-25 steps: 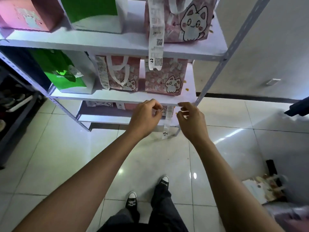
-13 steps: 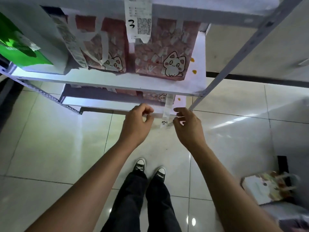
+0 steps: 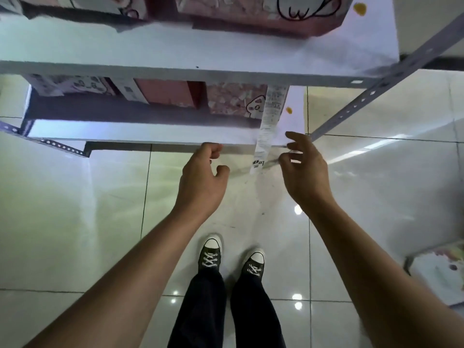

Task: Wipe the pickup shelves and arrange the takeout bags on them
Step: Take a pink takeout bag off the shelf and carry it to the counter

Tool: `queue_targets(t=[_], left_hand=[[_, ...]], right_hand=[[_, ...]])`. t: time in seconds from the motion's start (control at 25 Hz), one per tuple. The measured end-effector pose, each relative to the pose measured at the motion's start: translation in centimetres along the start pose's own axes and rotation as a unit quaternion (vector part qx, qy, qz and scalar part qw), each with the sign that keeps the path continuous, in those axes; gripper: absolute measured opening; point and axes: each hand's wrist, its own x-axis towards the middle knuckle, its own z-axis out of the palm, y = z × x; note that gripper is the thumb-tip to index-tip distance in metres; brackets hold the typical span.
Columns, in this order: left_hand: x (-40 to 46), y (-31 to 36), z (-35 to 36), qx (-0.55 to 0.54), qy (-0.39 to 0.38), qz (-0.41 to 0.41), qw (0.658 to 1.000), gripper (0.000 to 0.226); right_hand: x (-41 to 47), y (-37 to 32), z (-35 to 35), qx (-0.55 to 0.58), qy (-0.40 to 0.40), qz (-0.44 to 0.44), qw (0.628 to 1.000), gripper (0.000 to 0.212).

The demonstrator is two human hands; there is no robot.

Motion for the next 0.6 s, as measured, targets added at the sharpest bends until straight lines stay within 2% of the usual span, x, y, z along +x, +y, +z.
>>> queue_targets(t=[0.2, 0.48, 0.6], left_hand=[[6.5, -5.2, 4.6, -0.020, -0.002, -0.017, 1.000, 0.050], [15.1, -8.0, 8.7, -0.051, 0.017, -0.023, 0.998, 0.060], [17.6, -8.4, 9.8, -0.082, 0.038, -0.055, 0.994, 0.064]], right_hand=[[4.8, 4.9, 4.4, 0.049, 0.031, 0.045, 0.997, 0.052], [11.7, 8.5, 8.9, 0.088, 0.047, 0.038, 0.994, 0.068], [14.5, 8.9, 9.8, 0.107, 0.061, 0.047, 0.991, 0.074]])
